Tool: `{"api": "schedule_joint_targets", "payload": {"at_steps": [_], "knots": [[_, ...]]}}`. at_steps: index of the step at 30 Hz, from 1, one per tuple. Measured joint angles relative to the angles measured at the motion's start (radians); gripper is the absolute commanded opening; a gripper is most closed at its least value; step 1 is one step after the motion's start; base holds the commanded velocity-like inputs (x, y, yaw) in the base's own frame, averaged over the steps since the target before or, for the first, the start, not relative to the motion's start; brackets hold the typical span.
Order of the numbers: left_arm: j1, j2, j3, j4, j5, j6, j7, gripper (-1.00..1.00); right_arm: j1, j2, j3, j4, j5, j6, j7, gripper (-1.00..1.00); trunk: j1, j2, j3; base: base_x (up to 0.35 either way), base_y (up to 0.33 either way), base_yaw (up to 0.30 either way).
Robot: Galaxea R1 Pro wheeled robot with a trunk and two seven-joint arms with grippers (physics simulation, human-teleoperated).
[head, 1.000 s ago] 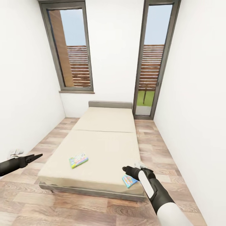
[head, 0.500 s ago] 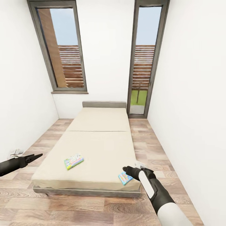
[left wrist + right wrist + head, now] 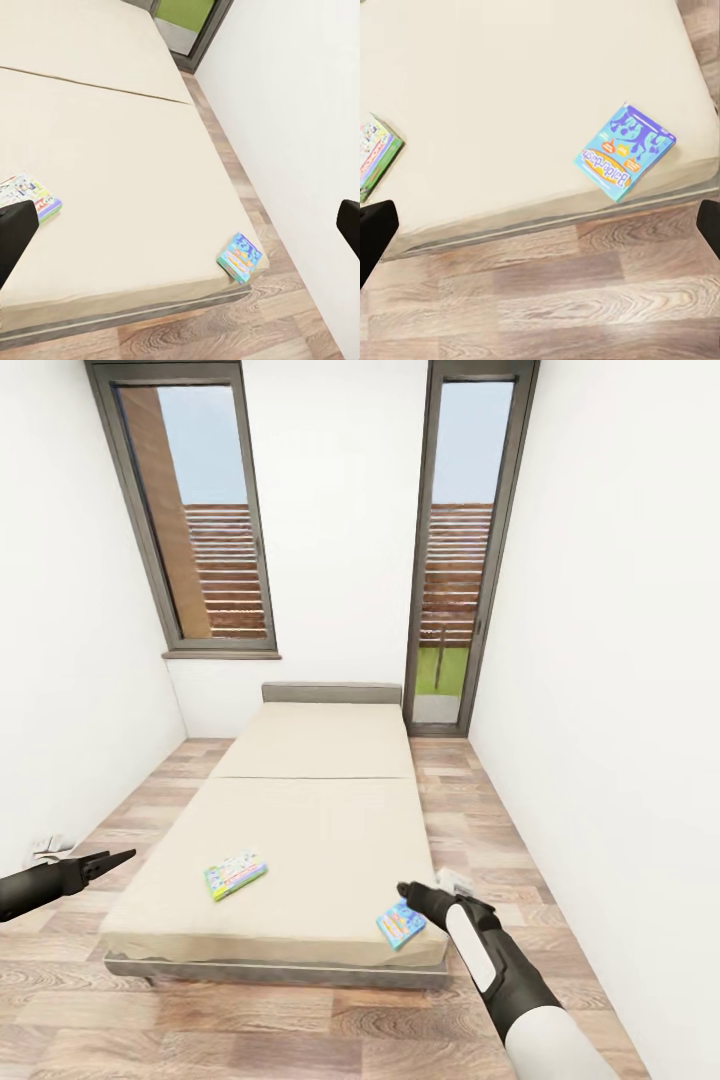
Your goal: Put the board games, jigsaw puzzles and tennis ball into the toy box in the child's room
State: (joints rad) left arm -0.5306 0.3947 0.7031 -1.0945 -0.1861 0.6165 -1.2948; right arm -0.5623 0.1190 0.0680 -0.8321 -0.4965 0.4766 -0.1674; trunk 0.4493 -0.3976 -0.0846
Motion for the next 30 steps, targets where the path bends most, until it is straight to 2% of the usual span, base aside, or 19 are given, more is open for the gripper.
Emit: {"api": "schedule_joint_targets", "payload": {"at_steps": [5, 7, 8, 10, 12, 14, 15, 17, 18, 19, 22, 27, 30], "knots": [[0.000, 0.000, 0.000, 0.000, 0.000, 0.000, 0.000, 1.00, -0.002, -0.003, -0.014, 0.020, -0.005, -0.047, 0.001, 1.00, 0.000, 0.000, 0.000, 0.000, 0.100, 0.000], [0.000, 0.000, 0.000, 0.000, 0.001, 0.000, -0.002, 1.00, -0.002, -0.014, -0.041, 0.025, -0.015, -0.055, 0.006, 1.00, 0.000, 0.000, 0.000, 0.000, 0.052, 0.000], [0.000, 0.001, 0.000, 0.000, 0.001, 0.000, -0.002, 1.00, -0.003, -0.021, -0.051, 0.024, -0.021, -0.056, 0.010, 1.00, 0.000, 0.000, 0.000, 0.000, 0.030, 0.000], [0.000, 0.001, -0.001, 0.000, 0.001, 0.001, -0.003, 1.00, 0.003, -0.055, -0.083, 0.022, -0.048, -0.054, 0.041, 1.00, 0.000, 0.000, 0.000, 0.000, 0.017, 0.000], [0.000, 0.001, -0.001, 0.000, 0.001, 0.001, -0.004, 1.00, 0.022, -0.071, -0.094, 0.025, -0.069, -0.054, 0.069, 1.00, 0.000, 0.000, 0.000, 0.000, 0.010, 0.000], [0.000, 0.001, -0.001, -0.001, 0.002, 0.001, -0.005, 1.00, 0.073, -0.092, -0.108, 0.027, -0.115, -0.056, 0.126, 1.00, 0.000, 0.000, 0.000, 0.000, 0.005, 0.000], [0.000, 0.001, -0.001, -0.001, 0.003, 0.001, -0.006, 1.00, 0.112, -0.106, -0.120, 0.028, -0.158, -0.057, 0.174, 1.00, 0.000, 0.000, 0.000, 0.000, 0.003, 0.000], [0.000, 0.001, -0.001, -0.001, 0.003, 0.000, -0.008, 1.00, 0.153, -0.122, -0.138, 0.027, -0.205, -0.056, 0.233, 1.00, 0.000, 0.000, 0.000, 0.000, 0.002, 0.000], [0.000, 0.002, -0.001, 0.000, 0.003, 0.001, -0.011, 1.00, 0.183, -0.138, -0.152, 0.031, -0.240, -0.057, 0.289, 1.00, 0.000, 0.000, 0.000, 0.000, 0.001, 0.000], [0.000, 0.001, -0.001, 0.000, 0.003, 0.001, -0.013, 1.00, 0.197, -0.145, -0.158, 0.035, -0.256, -0.058, 0.315, 1.00, 0.000, 0.000, 0.000, 0.000, 0.000, 0.000], [0.000, 0.002, -0.001, -0.001, 0.004, 0.008, -0.030, 1.00, 0.234, -0.172, -0.183, 0.131, -0.302, -0.066, 0.414, 1.00, 0.000, 0.000, 0.000, 0.000, 0.000, 0.000], [0.000, 0.002, -0.004, -0.003, 0.004, 0.032, -0.096, 1.00, 0.244, -0.178, -0.230, 0.319, -0.318, -0.143, 0.448, 1.00, 0.000, 0.000, 0.000, 0.000, 0.000, 0.000], [0.000, 0.006, -0.004, -0.006, -0.001, 0.085, -0.158, 1.00, 0.246, -0.175, -0.242, 0.388, -0.319, -0.204, 0.463, 1.00, 0.000, 0.000, 0.000, 0.000, 0.000, 0.000]]}}
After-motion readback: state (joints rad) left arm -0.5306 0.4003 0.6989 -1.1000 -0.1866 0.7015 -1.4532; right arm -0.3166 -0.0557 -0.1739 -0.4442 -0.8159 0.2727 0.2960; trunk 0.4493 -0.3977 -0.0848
